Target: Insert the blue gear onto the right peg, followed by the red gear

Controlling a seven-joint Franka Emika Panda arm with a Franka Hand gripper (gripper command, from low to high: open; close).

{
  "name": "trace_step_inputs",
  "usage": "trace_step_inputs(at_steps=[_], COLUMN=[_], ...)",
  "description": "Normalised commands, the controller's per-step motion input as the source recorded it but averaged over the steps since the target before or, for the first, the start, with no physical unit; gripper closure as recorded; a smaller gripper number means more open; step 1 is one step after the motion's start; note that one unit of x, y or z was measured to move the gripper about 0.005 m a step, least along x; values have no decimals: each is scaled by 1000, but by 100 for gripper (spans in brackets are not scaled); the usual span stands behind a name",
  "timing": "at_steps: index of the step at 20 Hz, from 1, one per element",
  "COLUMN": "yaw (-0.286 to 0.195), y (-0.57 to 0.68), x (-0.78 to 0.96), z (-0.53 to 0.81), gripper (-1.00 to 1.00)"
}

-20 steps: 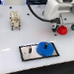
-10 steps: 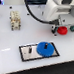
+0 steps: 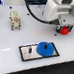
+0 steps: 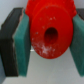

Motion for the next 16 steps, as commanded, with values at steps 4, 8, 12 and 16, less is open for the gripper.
trace_step_inputs(at_steps=[4,8,12,16], yaw=[0,0,0,0], y=[-227,-407,-488,-526], x=[219,411,506,504], z=[612,589,515,426], gripper=[100,100,100,100])
